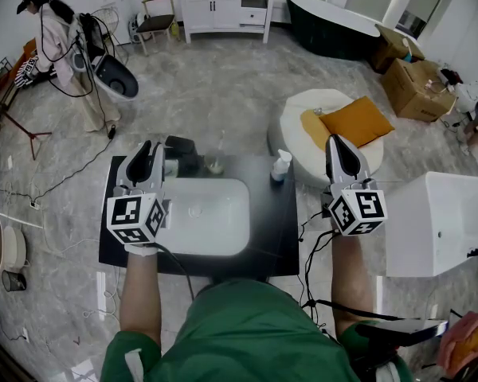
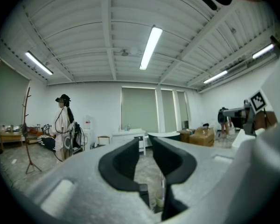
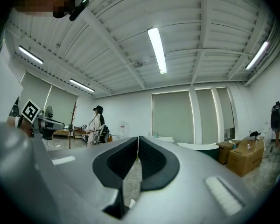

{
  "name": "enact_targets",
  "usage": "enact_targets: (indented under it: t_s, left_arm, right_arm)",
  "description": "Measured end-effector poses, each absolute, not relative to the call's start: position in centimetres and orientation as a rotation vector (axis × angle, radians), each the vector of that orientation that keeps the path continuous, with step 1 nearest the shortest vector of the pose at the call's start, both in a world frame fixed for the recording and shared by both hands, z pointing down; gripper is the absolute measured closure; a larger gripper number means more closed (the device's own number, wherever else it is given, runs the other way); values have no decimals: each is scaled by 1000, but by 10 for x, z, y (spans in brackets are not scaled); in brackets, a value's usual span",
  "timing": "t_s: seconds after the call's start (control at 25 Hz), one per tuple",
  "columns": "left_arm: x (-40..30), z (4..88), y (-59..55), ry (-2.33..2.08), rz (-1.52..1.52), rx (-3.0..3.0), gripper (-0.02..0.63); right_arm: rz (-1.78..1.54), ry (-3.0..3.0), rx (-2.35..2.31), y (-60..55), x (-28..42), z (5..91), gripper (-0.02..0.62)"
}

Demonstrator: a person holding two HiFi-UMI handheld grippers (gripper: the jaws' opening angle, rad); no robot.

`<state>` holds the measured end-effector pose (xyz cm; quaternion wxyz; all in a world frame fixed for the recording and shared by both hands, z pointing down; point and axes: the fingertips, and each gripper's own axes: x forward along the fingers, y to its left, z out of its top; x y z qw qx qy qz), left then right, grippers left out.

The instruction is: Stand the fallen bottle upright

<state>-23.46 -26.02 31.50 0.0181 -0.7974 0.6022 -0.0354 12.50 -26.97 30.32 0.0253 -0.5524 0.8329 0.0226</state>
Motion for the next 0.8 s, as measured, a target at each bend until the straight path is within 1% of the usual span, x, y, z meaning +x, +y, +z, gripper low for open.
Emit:
enact_targets:
  t_s: [0.8]
  left_arm:
    - [-256, 321, -276, 1871, -110, -2498, 520]
  right_arm:
    - [44, 2577, -1726, -282, 106, 309, 589]
